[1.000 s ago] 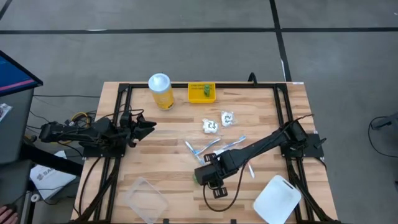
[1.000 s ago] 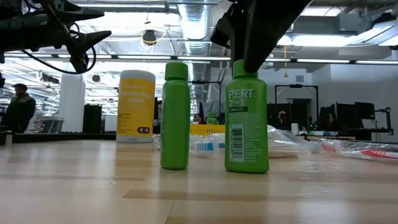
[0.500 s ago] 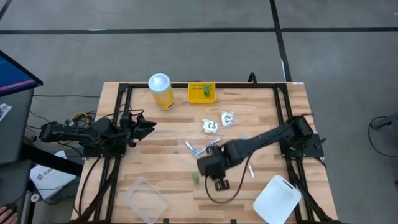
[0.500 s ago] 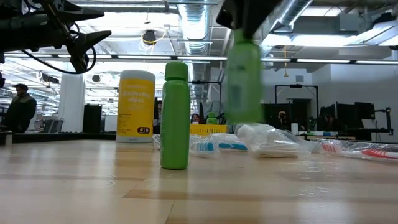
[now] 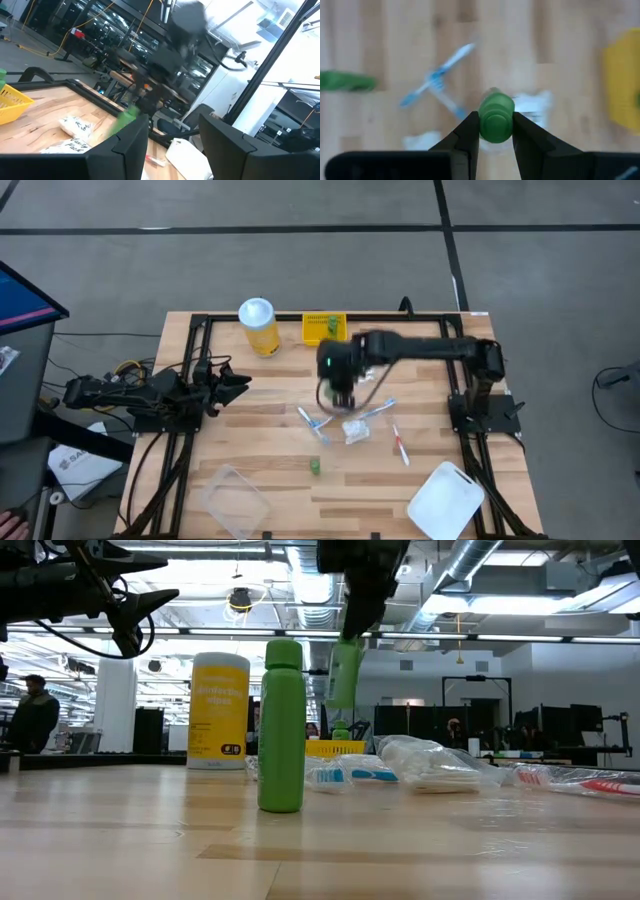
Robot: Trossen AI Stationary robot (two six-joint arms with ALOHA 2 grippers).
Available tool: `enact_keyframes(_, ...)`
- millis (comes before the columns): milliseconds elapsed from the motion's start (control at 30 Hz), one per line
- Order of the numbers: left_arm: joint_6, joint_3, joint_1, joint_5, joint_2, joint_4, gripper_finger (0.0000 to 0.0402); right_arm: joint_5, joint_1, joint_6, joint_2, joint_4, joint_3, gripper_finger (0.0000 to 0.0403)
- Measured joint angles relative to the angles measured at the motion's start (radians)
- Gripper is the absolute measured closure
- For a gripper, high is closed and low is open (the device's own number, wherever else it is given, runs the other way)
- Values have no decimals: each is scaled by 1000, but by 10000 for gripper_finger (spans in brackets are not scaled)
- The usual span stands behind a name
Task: Pick & Place Travel size toiletries
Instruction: Put the right green shampoo into the yellow bin
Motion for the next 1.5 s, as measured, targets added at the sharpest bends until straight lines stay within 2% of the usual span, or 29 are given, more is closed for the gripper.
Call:
enact_keyframes(200,0,0,0,0,0,0,230,0,-156,-51,7,67,76,318)
enact_keyframes(433,0,0,0,0,0,0,230,7,-287,-7,7,155,113,318)
enact_keyframes(733,0,0,0,0,0,0,230,18,-402,79,8,29,112,318)
enact_keyframes(967,0,0,0,0,0,0,230,21,-441,184,11,31,108,318)
enact_keyframes(1133,0,0,0,0,0,0,230,21,-425,254,92,44,105,317)
enact_keyframes(1300,0,0,0,0,1,1,230,29,-425,309,144,102,121,317)
enact_keyframes(1500,0,0,0,-1,1,2,230,44,-433,368,141,160,126,317)
